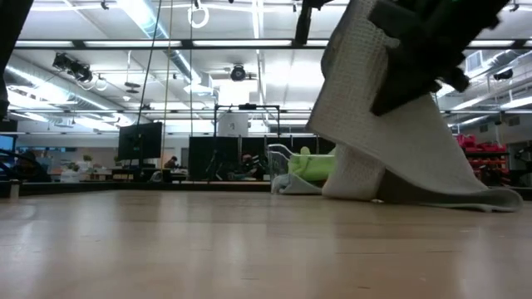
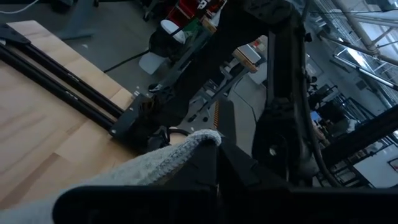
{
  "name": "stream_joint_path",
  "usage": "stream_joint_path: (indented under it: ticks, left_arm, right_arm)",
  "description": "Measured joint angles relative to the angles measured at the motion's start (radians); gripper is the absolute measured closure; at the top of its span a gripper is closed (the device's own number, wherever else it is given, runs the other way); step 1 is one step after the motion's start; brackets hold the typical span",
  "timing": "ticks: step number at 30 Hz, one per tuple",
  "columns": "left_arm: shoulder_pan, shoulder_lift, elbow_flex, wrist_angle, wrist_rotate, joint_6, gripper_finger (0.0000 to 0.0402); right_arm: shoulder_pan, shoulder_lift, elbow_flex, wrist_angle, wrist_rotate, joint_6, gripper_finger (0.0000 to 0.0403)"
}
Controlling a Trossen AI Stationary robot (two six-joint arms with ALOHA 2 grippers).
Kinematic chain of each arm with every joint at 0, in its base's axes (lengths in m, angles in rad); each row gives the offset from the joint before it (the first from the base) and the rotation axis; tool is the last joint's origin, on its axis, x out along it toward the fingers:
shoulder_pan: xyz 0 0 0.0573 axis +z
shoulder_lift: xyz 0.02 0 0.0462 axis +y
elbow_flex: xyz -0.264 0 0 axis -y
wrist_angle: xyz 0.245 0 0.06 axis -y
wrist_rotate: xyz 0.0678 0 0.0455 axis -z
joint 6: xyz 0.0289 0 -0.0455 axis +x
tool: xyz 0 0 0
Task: Fold microfiber towels
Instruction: Fold the gray microfiber cloth
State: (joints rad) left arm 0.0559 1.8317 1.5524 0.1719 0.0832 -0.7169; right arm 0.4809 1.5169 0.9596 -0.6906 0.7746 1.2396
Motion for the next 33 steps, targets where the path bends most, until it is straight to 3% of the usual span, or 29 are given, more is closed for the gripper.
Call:
stream_joint_path:
  ticks: [8, 11, 22, 28, 33]
  left_arm:
    - [0.0, 0.0, 0.0, -0.002, 0.0, 0.007, 0.0395]
    - [0.0, 0.0, 0.0, -0.002, 0.0, 0.007, 0.0395]
    - [-0.004, 0.0, 0.0, -0.003, 0.002, 0.005, 0.0395]
    - [-0.01, 0.0, 0.0, -0.003, 0.026, -0.01, 0.0395]
    - [-0.014, 0.0, 0.0, 0.001, 0.027, -0.025, 0.0395]
  right_arm:
    - [0.077, -0.001, 0.0, -0.476, 0.013, 0.437, 0.0397]
    - [0.072, -0.003, 0.0, -0.566, 0.052, 0.536, 0.0399]
    - [-0.035, -0.102, 0.0, -0.576, 0.114, 0.55, 0.0391]
    - [0.011, -0.226, 0.0, -0.576, 0.205, 0.549, 0.0396]
    - [0.088, -0.299, 0.0, -0.576, 0.218, 0.533, 0.0391]
